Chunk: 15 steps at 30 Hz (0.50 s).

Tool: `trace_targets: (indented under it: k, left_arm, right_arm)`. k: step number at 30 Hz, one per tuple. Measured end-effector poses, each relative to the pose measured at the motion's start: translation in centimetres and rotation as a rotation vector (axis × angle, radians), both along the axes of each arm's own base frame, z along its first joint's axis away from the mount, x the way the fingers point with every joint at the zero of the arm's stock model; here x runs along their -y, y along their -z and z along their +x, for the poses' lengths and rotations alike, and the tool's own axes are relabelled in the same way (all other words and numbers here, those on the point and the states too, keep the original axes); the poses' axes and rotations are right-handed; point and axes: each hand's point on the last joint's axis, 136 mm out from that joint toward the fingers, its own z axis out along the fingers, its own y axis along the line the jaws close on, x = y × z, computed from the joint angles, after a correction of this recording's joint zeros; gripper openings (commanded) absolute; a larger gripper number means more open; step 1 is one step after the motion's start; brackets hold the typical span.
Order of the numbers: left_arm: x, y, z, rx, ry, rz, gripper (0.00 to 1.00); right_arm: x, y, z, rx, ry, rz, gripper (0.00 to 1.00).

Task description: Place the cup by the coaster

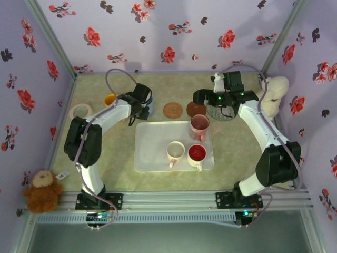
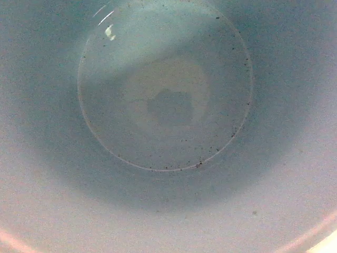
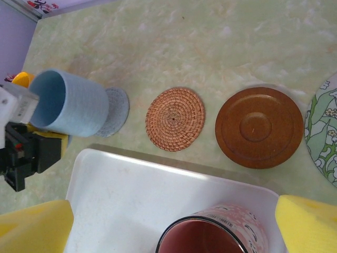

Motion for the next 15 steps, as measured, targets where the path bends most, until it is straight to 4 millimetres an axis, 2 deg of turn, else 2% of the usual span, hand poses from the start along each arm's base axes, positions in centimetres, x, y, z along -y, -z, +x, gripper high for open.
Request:
trace_targets:
  k: [6,15]
  left_arm:
    - [-0.5,2.0,0.6,-0.026,-0.013,0.015,0.00]
    - [-1.5,1.8,1.9,0.001,-0.037,0.004,0.00]
  right_arm:
    - [-0.2,0.2,0.1,-0.009,-0.001,-0.010,0.99]
    - [-0.5,0.2,0.2,-0.010,0.000,-0.029,0.99]
